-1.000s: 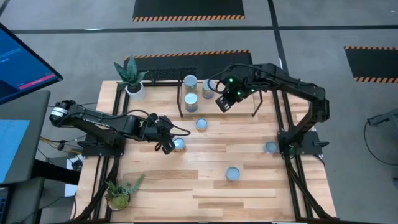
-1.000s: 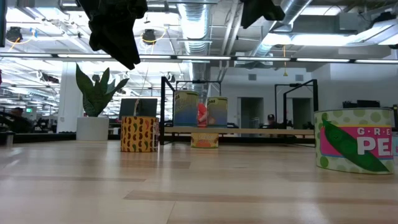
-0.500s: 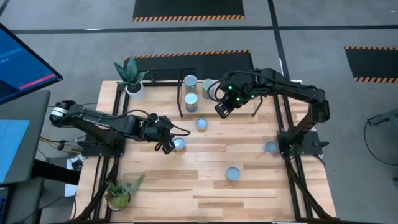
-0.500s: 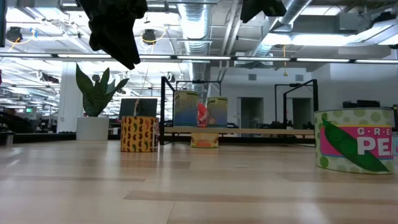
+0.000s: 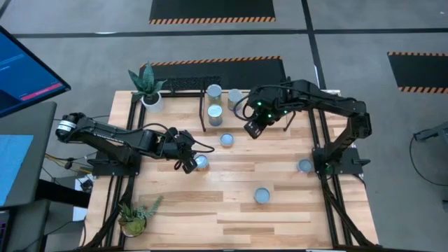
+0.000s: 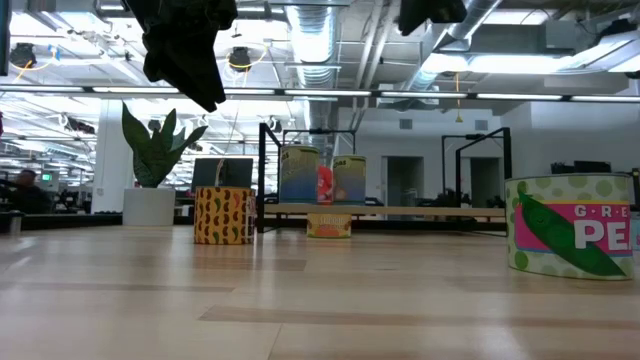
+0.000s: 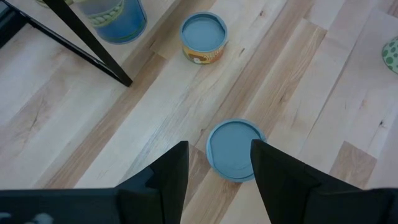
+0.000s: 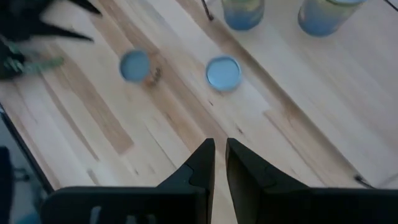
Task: Pick and place cans onto a shelf
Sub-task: Put the canned peaches on the shelf
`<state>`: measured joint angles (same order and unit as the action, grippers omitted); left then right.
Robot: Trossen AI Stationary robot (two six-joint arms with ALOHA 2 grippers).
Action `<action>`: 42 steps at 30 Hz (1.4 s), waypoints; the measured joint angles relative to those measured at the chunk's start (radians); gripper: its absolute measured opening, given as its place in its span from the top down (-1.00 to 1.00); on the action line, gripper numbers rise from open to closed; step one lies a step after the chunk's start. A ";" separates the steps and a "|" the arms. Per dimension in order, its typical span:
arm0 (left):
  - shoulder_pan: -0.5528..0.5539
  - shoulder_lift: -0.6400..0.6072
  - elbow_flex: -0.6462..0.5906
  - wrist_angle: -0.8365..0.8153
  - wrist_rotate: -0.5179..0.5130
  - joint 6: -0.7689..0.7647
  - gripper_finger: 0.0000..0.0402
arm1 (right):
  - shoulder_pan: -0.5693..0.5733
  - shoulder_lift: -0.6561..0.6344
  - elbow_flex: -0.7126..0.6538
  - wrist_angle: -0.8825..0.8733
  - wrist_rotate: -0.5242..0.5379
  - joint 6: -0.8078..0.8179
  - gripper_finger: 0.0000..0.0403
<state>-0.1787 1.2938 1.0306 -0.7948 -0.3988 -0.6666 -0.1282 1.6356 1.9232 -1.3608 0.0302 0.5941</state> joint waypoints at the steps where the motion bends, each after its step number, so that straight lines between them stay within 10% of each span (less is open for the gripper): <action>1: 0.000 0.000 0.000 0.000 0.000 0.000 0.19 | 0.007 0.000 0.000 -0.014 0.002 -0.017 0.67; 18: 0.000 0.000 0.000 0.000 -0.007 0.000 0.19 | 0.158 0.000 0.000 -0.051 0.086 -0.131 0.67; 42: 0.000 0.000 0.000 0.125 -0.052 -0.218 0.19 | 0.468 0.001 -0.366 0.008 0.133 0.277 0.67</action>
<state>-0.1790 1.2938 1.0306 -0.6700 -0.4505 -0.8845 0.3401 1.6370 1.5573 -1.3526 0.1635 0.8707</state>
